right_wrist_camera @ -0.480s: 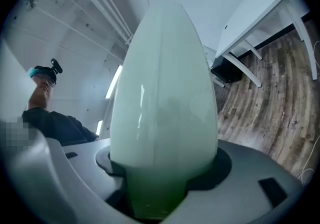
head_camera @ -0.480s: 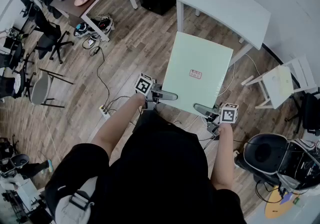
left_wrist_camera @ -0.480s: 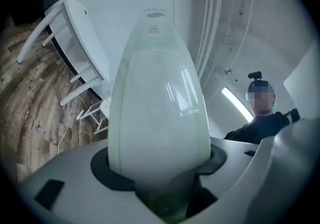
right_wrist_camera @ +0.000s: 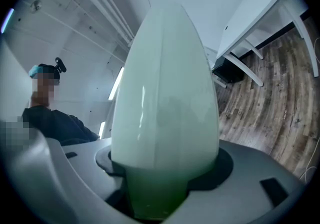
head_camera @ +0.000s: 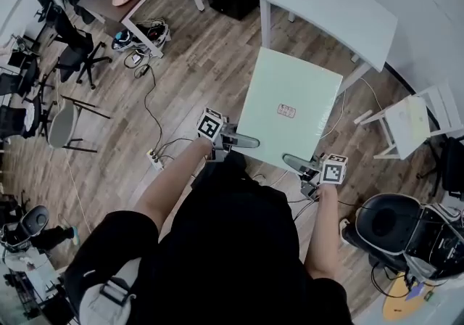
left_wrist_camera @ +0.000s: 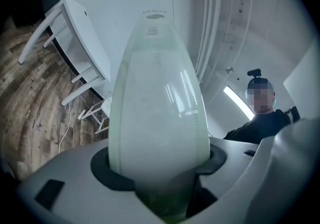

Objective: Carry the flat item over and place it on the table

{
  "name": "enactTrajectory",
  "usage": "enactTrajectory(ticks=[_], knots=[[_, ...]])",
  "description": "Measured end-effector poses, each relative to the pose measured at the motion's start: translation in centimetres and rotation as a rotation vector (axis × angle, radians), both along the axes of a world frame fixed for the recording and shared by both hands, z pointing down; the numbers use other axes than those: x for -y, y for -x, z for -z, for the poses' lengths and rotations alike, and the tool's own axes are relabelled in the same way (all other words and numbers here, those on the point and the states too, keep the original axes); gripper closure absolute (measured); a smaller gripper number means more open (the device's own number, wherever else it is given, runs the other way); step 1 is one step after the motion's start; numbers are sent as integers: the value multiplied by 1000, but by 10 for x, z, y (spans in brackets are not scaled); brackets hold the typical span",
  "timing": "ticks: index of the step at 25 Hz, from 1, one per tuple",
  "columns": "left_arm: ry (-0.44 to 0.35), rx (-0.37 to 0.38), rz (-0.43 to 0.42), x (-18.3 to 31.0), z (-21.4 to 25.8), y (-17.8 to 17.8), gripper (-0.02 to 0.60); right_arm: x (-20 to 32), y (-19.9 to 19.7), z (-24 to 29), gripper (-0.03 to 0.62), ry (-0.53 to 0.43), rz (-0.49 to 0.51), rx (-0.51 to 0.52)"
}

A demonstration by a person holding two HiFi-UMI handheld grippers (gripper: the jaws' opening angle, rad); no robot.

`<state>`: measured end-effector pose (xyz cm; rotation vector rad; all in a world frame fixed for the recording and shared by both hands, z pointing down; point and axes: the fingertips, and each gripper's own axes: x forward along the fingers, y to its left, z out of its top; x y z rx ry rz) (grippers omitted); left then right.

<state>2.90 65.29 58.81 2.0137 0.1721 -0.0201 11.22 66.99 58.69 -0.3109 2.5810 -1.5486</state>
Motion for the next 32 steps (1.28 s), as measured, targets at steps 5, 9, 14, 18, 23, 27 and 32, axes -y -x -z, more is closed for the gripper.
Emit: enactTrajectory(ticks=[5, 9, 14, 18, 23, 27, 32], knots=[[47, 2, 15, 6, -11, 3, 275, 6, 2, -9, 278, 51, -5, 7], [67, 4, -13, 21, -17, -5, 275, 19, -5, -16, 278, 71, -35, 12], [52, 18, -73, 59, -18, -19, 275, 52, -19, -16, 278, 75, -92, 14], [61, 10, -77, 100, -15, -25, 275, 94, -25, -12, 278, 93, -101, 1], [52, 32, -58, 154, -9, -12, 275, 149, -14, -5, 278, 99, -90, 13], [63, 42, -29, 196, -4, 8, 275, 193, 7, -3, 278, 99, -75, 13], [88, 19, 12, 245, -3, 37, 275, 243, 34, -2, 278, 131, -52, -6]])
